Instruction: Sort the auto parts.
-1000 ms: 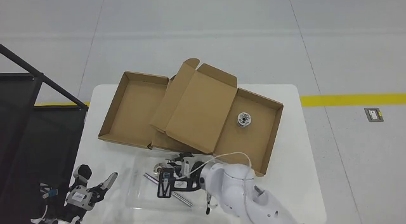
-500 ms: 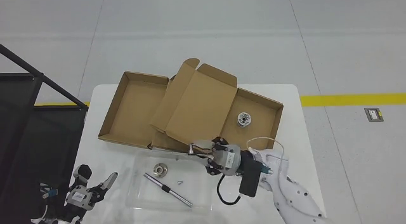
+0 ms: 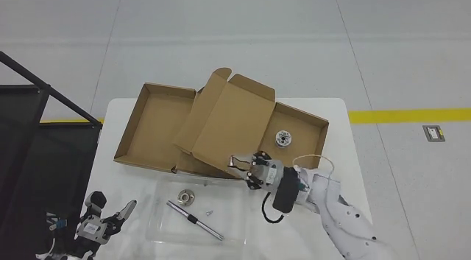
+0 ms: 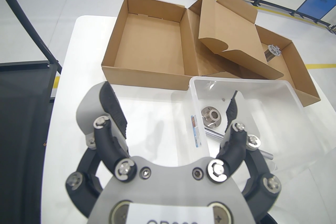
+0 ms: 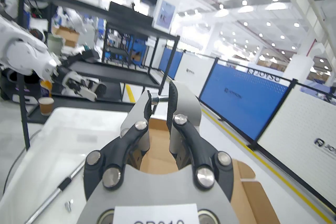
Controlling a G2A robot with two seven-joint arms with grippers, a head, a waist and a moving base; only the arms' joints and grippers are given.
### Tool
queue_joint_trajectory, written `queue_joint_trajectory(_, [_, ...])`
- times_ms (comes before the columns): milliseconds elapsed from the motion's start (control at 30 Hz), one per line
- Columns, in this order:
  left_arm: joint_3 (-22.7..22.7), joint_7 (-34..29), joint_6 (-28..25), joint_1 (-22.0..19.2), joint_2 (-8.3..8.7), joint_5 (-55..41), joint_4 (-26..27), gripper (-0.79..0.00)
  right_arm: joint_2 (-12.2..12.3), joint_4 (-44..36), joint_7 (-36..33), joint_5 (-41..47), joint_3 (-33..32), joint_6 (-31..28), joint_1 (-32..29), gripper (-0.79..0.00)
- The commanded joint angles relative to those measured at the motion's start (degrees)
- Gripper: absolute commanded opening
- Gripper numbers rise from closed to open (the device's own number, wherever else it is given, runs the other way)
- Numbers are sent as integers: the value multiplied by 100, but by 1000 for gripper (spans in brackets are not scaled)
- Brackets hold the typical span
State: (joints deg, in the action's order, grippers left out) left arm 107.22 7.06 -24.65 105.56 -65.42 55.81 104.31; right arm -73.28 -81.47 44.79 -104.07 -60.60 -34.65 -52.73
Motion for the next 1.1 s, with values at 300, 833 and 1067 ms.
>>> queue_joint_trajectory(300, [0,0,0,0,0,0,0,0,236,-2165,-5983,893,-1489,-108,-1703,-785])
queue_joint_trajectory(833, [0,0,0,0,0,0,0,0,213,-90,-8370,1818,-1547,-72,-324,-785])
queue_joint_trajectory(1067, [0,0,0,0,0,0,0,0,137,869,-8165,1472,-1064,56,472,-785])
